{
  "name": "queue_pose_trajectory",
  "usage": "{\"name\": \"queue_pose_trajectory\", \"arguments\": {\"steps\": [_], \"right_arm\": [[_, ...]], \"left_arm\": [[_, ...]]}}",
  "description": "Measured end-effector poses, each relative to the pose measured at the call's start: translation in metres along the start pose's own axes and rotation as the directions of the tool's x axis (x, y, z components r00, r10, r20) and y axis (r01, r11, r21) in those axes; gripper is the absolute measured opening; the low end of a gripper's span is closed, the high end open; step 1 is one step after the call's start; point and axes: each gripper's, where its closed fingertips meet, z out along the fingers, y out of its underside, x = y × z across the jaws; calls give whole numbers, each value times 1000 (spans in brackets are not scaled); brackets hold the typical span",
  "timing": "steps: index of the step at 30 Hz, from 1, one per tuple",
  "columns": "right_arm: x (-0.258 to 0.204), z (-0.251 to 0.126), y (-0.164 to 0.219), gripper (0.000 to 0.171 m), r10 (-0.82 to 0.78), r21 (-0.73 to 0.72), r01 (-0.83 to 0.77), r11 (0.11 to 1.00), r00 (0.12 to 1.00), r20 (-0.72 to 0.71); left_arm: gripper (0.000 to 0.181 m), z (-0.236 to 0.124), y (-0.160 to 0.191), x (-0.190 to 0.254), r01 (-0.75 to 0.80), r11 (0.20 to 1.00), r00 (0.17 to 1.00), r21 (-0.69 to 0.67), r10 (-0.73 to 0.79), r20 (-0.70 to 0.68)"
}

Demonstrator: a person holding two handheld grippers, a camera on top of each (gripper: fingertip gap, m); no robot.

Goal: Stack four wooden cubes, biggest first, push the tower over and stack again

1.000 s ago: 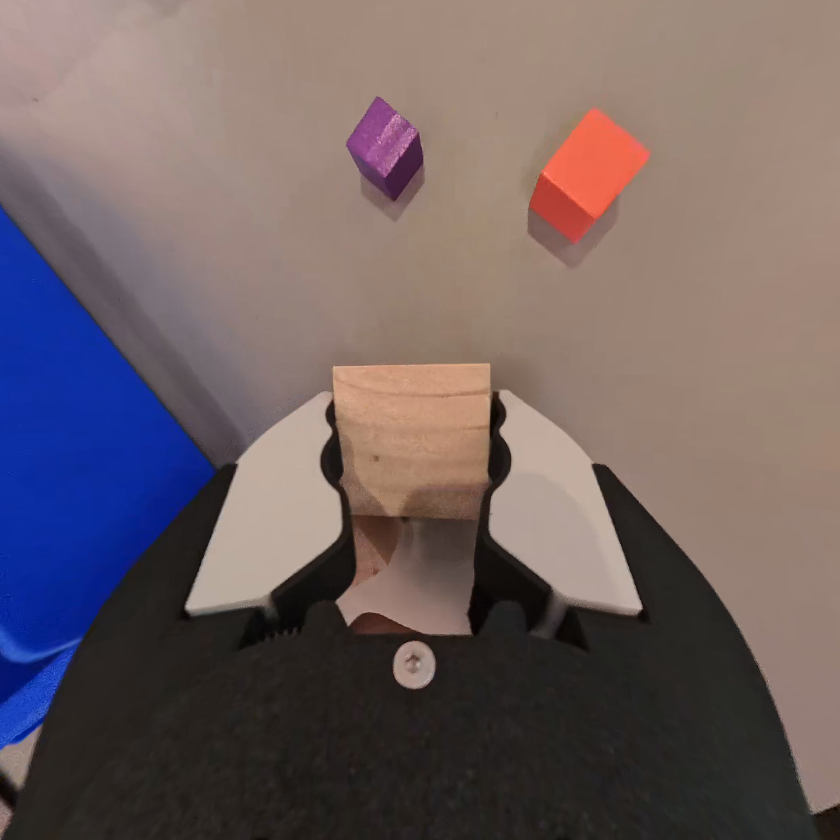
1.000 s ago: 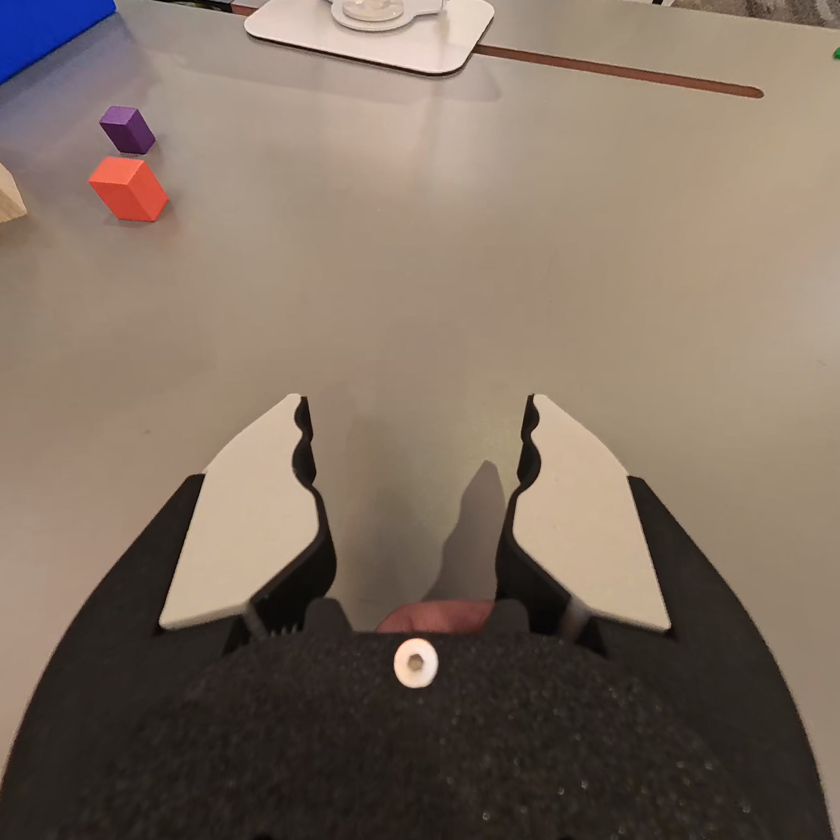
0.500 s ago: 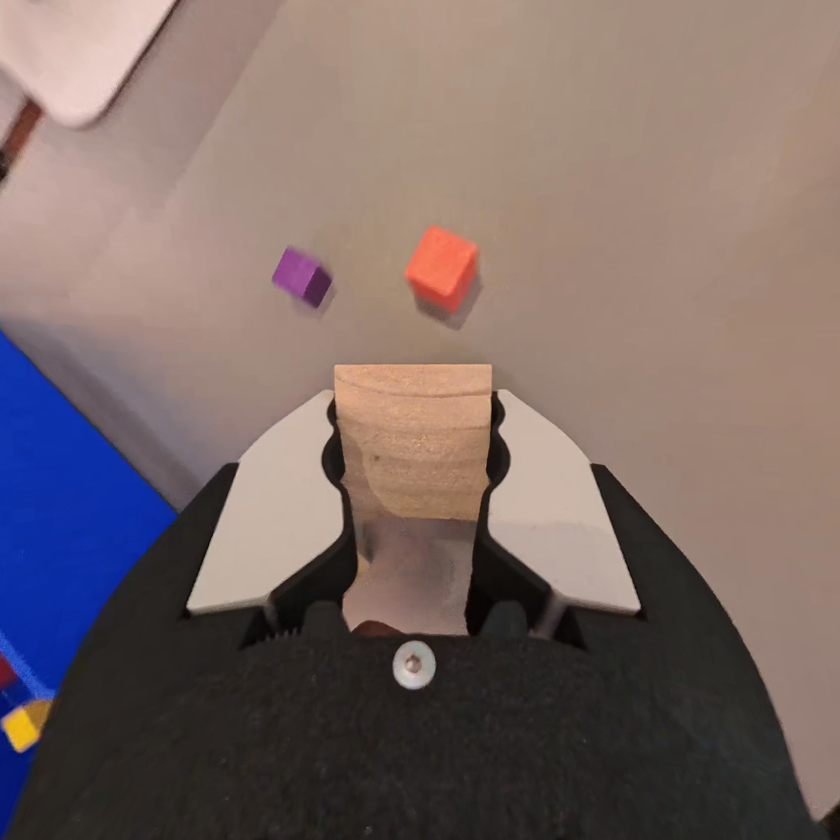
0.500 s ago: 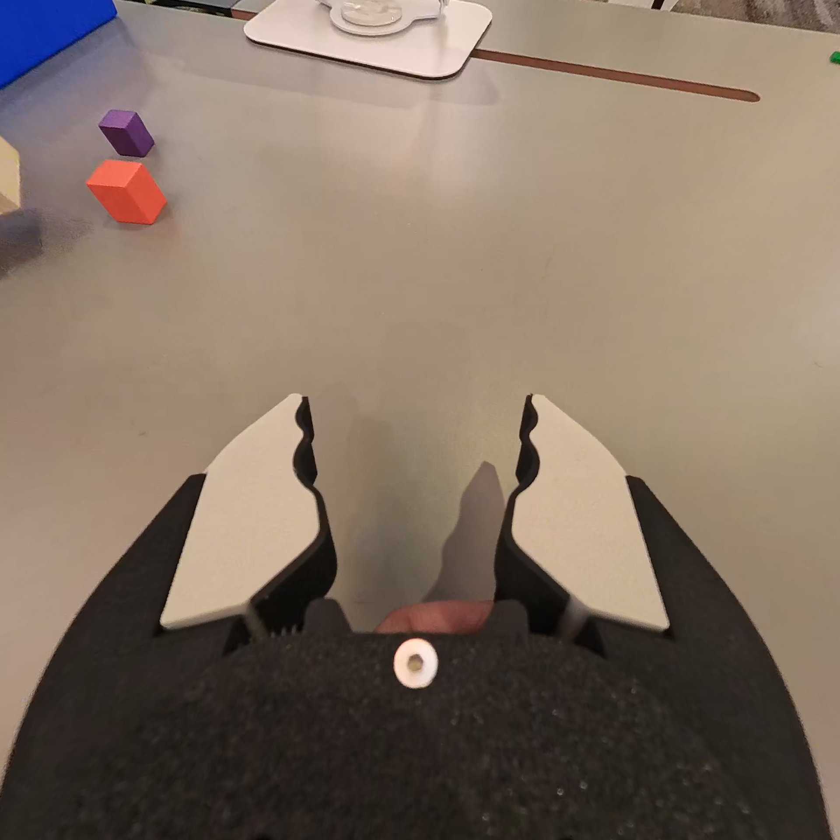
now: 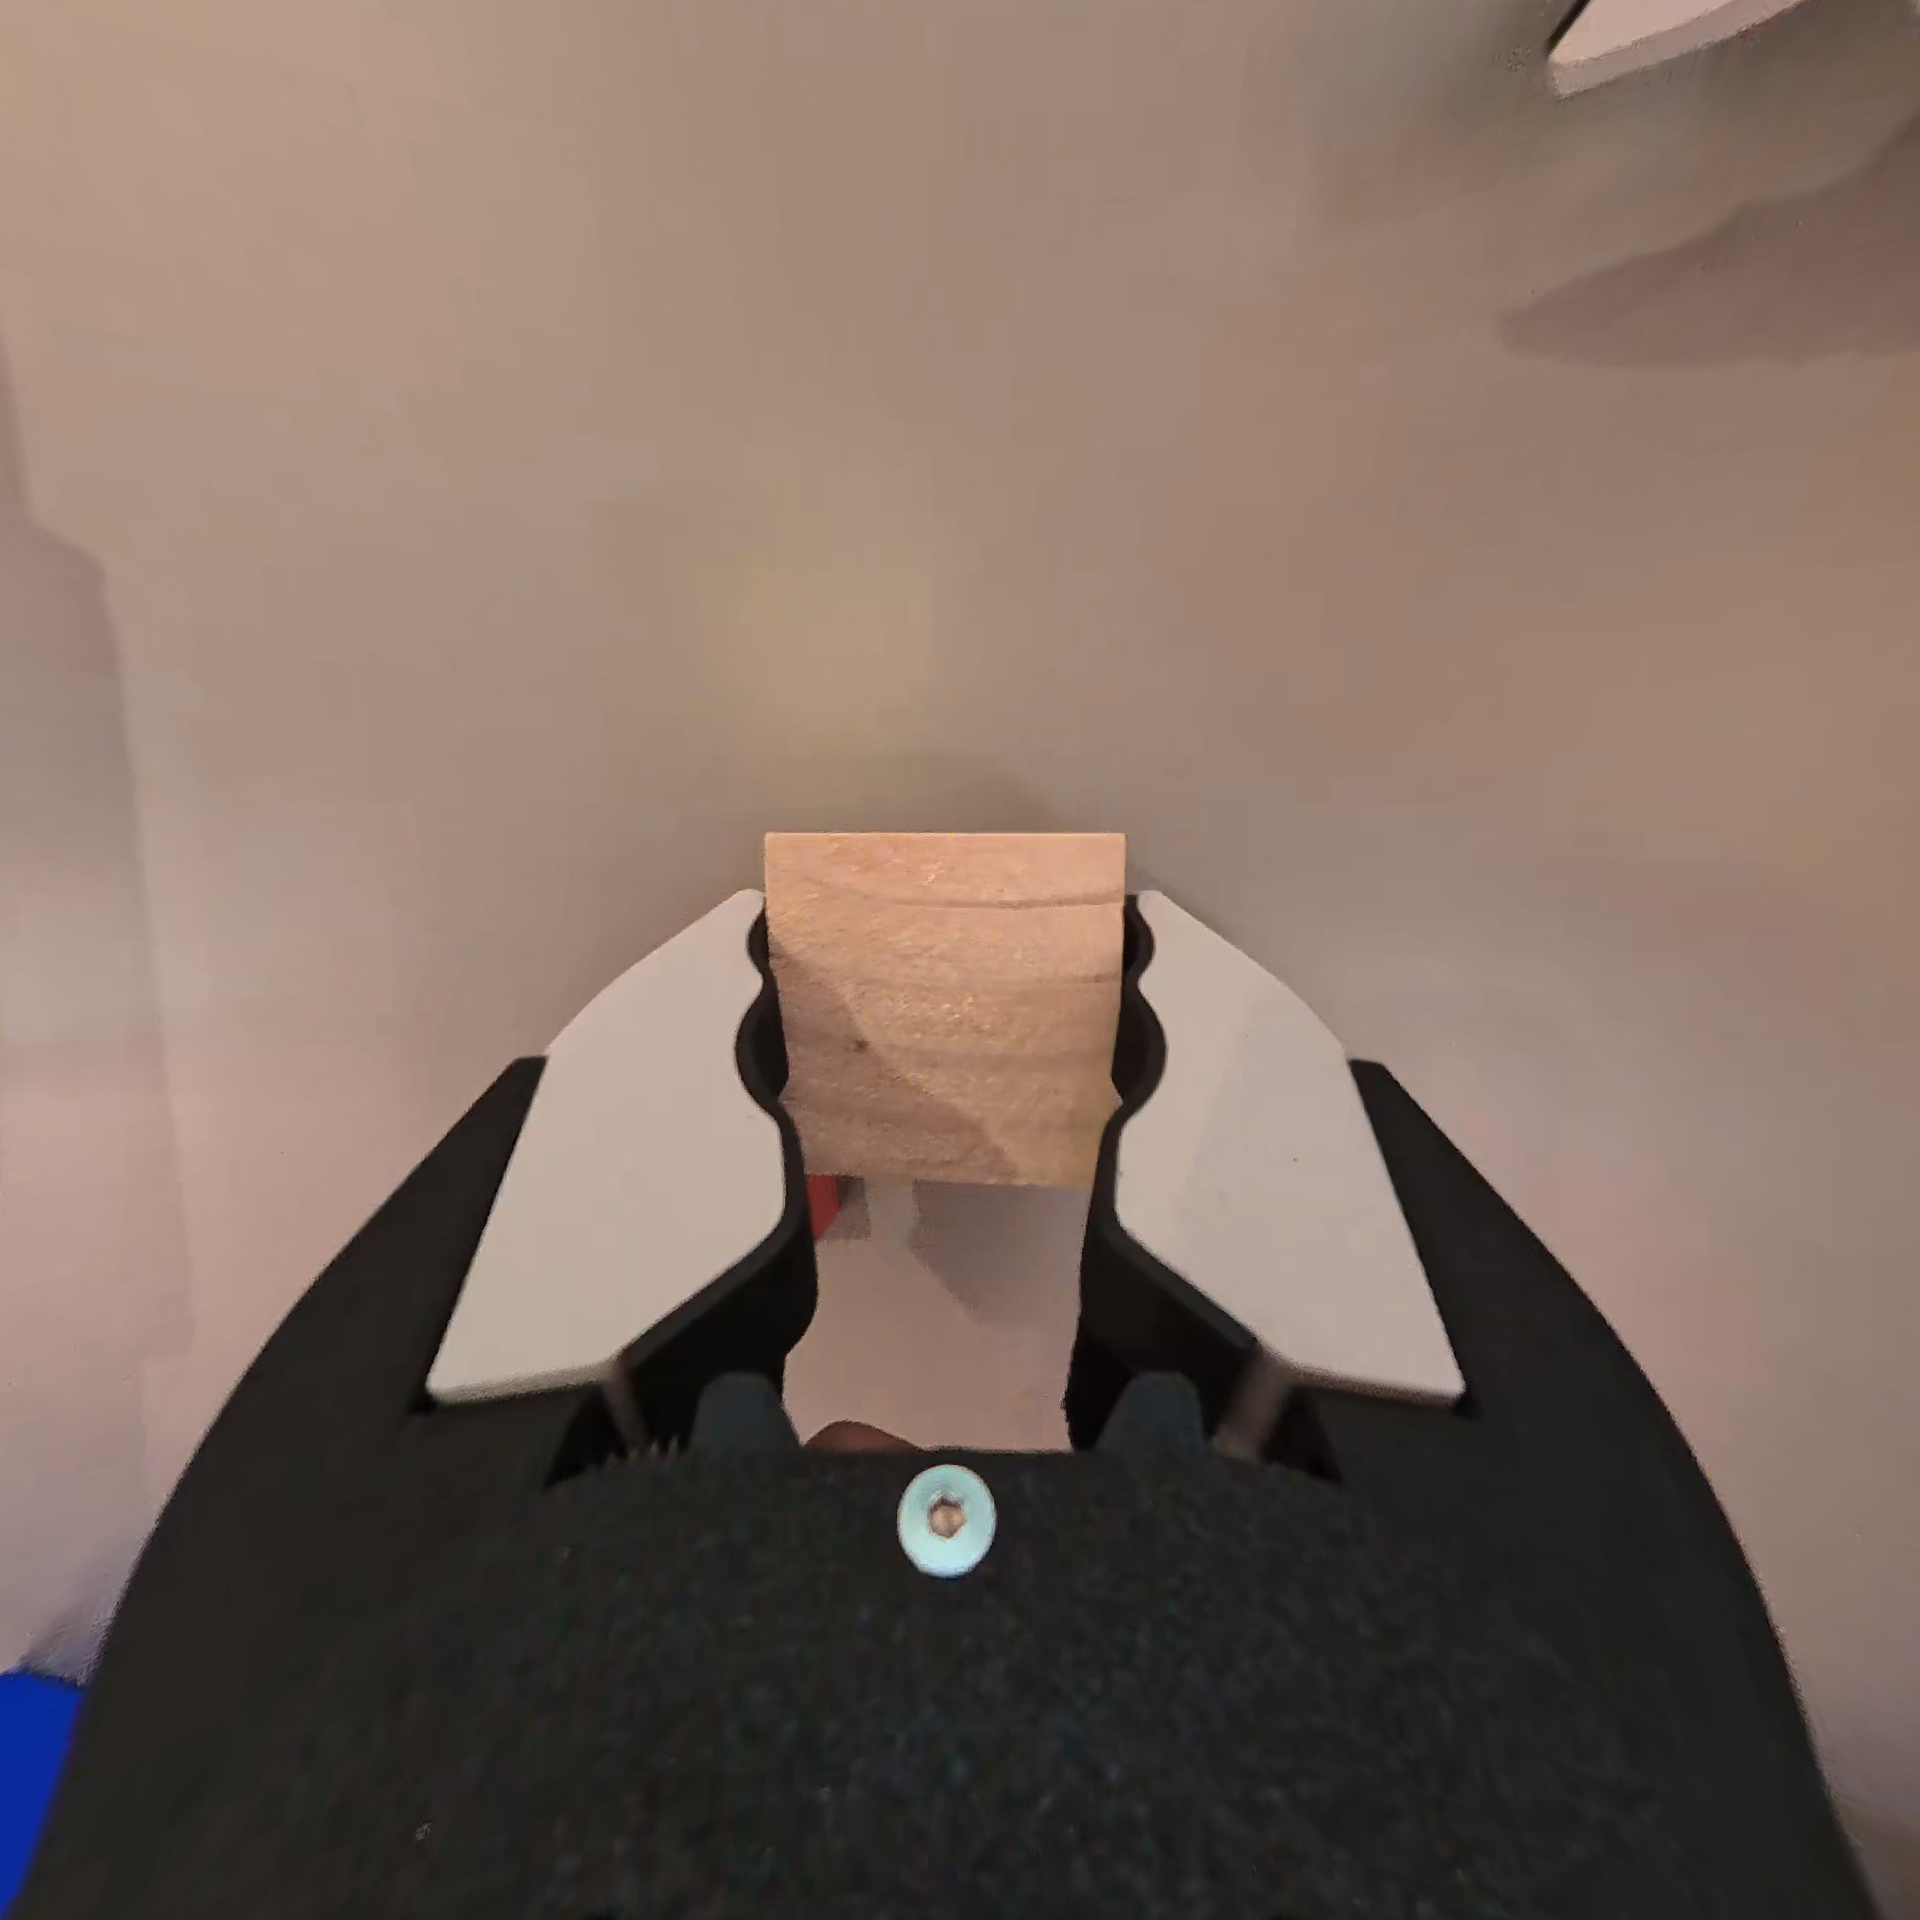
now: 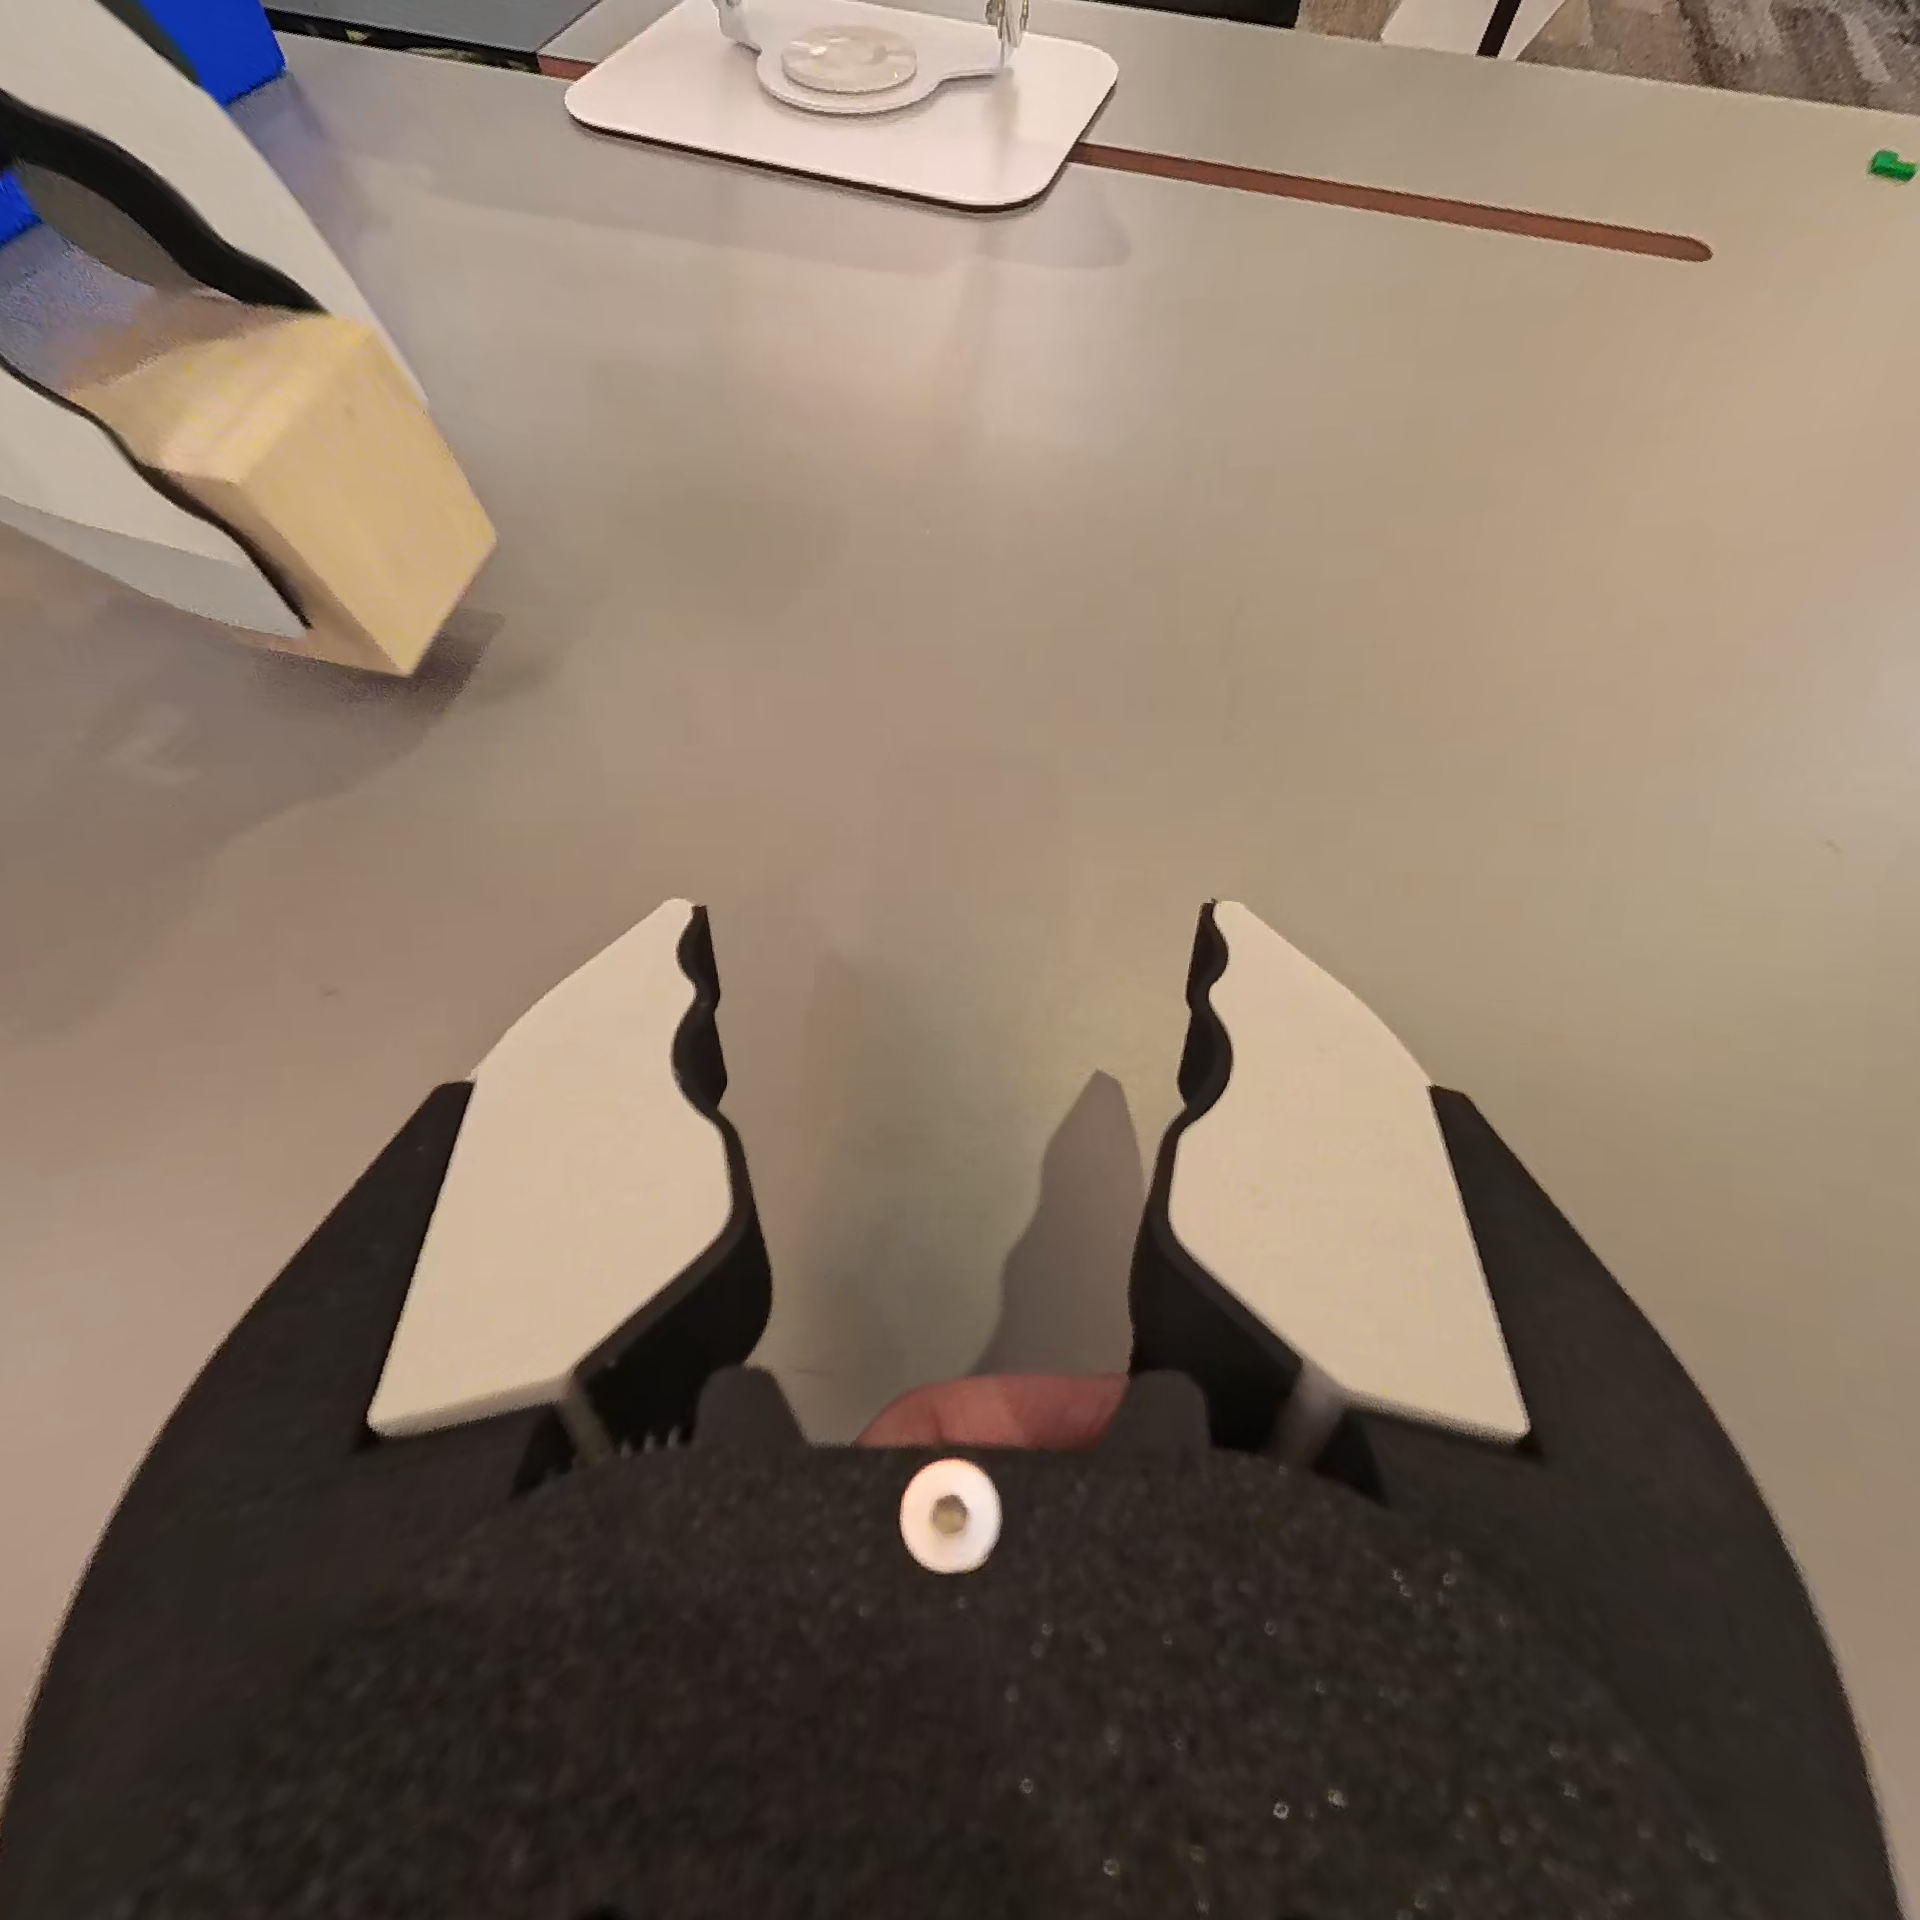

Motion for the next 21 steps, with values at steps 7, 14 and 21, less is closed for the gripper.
{"name": "queue_pose_trajectory", "arguments": {"steps": [7, 14, 21], "right_arm": [[-1, 2, 2, 86, -2, -7, 2, 1000, 1000, 6], [1, 1, 2, 86, 3, -6, -3, 1000, 1000, 4], [-1, 2, 2, 86, 2, -9, -2, 1000, 1000, 17]], "left_arm": [[61, 18, 3, -8, 9, 999, 998, -35, -11, -55], [65, 22, 3, -12, -1, 1000, 999, -10, 1, -50], [88, -24, -15, -18, 111, 975, 985, 194, -134, 112]]}}
